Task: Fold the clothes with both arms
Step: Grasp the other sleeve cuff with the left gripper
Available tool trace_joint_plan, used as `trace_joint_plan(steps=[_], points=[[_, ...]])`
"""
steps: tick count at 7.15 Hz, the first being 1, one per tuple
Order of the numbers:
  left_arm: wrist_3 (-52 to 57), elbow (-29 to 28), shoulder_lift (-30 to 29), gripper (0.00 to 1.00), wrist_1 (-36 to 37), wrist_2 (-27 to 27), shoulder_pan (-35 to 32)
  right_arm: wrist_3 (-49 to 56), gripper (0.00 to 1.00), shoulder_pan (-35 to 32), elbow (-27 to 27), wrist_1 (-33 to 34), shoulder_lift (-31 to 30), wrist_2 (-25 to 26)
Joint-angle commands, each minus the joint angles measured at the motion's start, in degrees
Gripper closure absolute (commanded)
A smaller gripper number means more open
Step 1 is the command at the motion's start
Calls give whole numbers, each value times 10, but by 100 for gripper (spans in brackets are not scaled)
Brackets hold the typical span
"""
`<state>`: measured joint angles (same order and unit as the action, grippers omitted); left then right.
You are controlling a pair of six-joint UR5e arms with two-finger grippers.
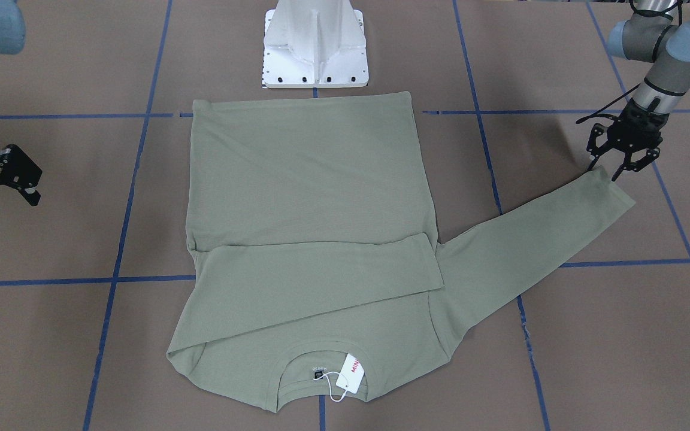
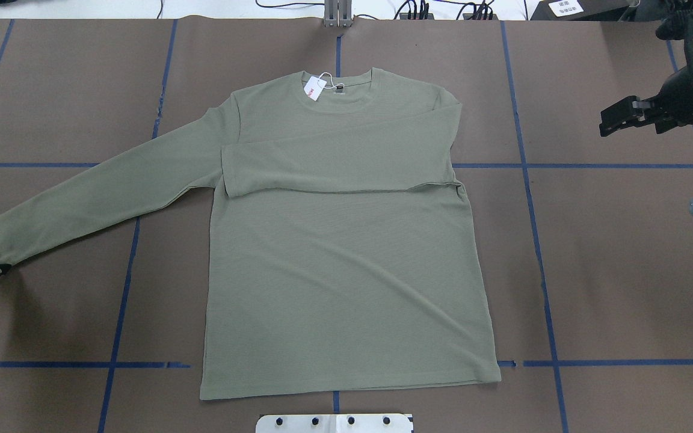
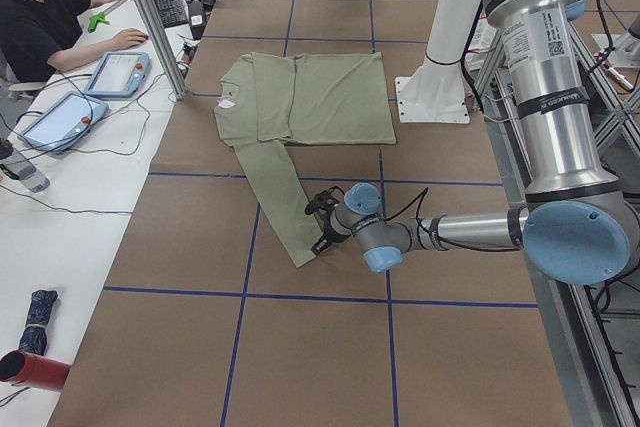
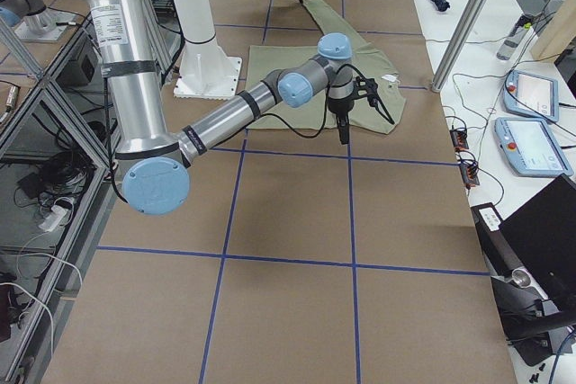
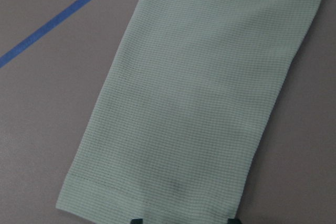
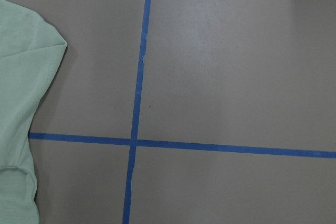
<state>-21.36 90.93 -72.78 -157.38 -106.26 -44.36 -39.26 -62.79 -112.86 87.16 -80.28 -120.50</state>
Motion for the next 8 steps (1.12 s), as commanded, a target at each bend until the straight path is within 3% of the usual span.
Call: trace_joint_plan(steps=[1, 2, 5, 6, 8], points=[[0, 0, 2, 77, -1, 0, 1, 0, 1, 0, 0, -1, 0, 0], [-1, 1, 2, 100, -1, 0, 0, 0, 1, 0, 0, 0, 1, 1], [-5, 35, 0, 100, -3, -5, -8, 0, 1, 0, 0, 0, 1, 3], [-20, 52, -16, 100, 5, -5, -40, 1, 1, 0, 1, 0, -1, 10], [-76, 50, -128, 100, 57, -25, -100, 2, 0, 0, 1, -1, -5, 18]])
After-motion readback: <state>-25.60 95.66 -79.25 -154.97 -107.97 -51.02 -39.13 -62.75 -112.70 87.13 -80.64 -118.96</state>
